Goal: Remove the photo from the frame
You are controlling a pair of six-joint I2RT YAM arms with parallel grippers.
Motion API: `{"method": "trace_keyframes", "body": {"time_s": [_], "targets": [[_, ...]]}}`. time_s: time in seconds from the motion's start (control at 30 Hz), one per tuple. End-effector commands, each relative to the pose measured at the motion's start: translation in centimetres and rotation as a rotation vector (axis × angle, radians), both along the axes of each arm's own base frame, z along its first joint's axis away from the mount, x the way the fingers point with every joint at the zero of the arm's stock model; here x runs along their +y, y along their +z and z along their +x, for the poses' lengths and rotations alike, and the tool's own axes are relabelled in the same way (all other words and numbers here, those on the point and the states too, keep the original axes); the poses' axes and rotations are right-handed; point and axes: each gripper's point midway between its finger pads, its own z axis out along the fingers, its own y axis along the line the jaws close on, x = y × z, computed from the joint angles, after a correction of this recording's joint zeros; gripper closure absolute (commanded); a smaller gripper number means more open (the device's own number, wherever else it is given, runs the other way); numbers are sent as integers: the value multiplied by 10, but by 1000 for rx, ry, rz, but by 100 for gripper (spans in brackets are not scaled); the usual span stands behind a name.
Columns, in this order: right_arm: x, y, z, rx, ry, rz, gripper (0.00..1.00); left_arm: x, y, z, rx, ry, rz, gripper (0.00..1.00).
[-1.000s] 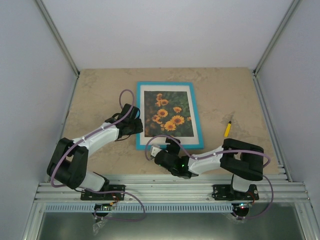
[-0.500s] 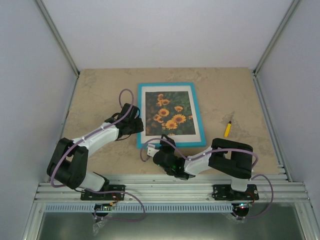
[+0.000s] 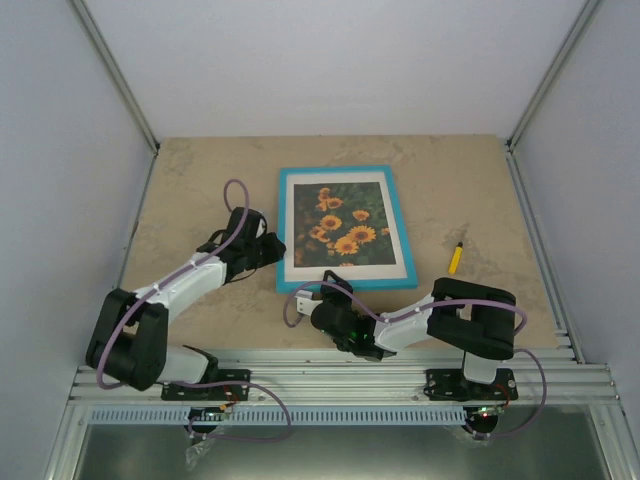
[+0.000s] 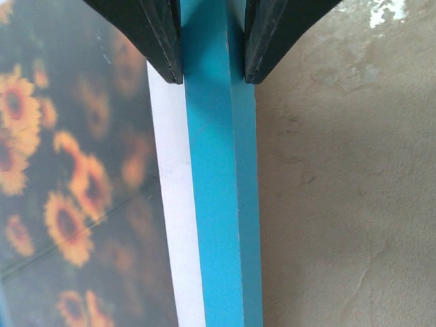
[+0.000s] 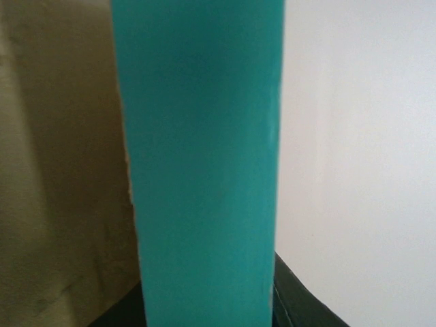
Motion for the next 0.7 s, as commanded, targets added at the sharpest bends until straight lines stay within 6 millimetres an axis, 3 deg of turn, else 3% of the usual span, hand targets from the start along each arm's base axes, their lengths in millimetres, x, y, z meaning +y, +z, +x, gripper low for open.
{"method": "trace_keyframes", "body": {"time_s": [0.0, 0.2, 0.37, 0.5, 0.67], "targets": [[-4, 38, 5, -38, -60, 210, 99, 2, 42, 9, -105, 22, -157, 70], [-1, 61, 4, -48, -44, 273, 99, 21, 76, 4, -191, 92, -209, 52], [2, 82, 3, -48, -19, 347, 99, 35, 119, -4, -303, 155, -257, 40], [2, 110, 1, -32, 5, 481, 100, 46, 147, -14, -382, 211, -289, 32], [-3, 149, 2, -2, 47, 679, 100, 49, 164, -25, -435, 226, -341, 24]]}}
